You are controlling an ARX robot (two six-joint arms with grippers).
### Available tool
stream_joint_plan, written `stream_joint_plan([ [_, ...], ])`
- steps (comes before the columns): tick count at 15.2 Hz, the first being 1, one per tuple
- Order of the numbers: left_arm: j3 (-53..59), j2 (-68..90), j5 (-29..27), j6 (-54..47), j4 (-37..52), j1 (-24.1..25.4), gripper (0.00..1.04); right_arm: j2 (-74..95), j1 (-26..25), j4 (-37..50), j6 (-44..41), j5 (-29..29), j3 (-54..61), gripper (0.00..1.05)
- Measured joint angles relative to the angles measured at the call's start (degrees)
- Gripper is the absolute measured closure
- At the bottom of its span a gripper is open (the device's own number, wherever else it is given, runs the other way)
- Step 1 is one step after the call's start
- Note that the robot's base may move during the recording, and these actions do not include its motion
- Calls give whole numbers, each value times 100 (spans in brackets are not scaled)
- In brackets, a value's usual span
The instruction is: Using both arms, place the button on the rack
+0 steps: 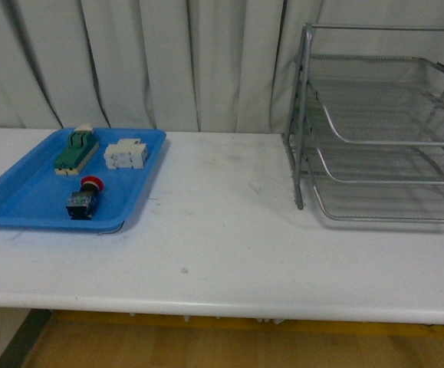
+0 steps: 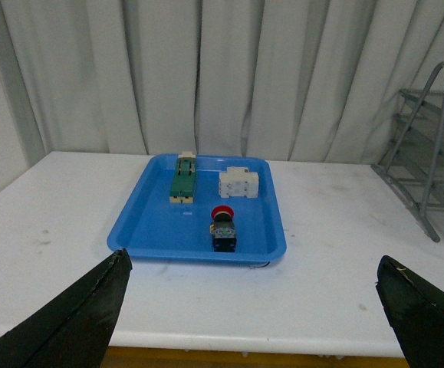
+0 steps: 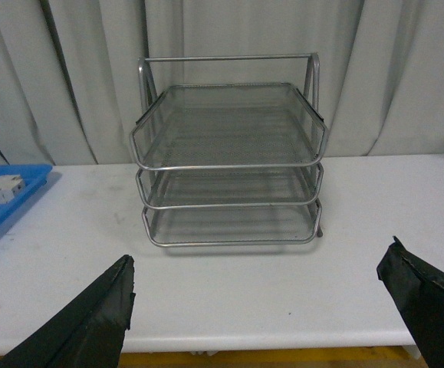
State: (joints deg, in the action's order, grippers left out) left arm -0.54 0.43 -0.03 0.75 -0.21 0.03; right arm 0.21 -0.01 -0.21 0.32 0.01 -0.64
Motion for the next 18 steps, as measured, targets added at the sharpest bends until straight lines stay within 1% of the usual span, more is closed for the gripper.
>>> stream_joint_plan([
  [18, 0, 0, 0, 2, 2, 0, 7, 0, 0, 0, 0, 0, 0, 6],
])
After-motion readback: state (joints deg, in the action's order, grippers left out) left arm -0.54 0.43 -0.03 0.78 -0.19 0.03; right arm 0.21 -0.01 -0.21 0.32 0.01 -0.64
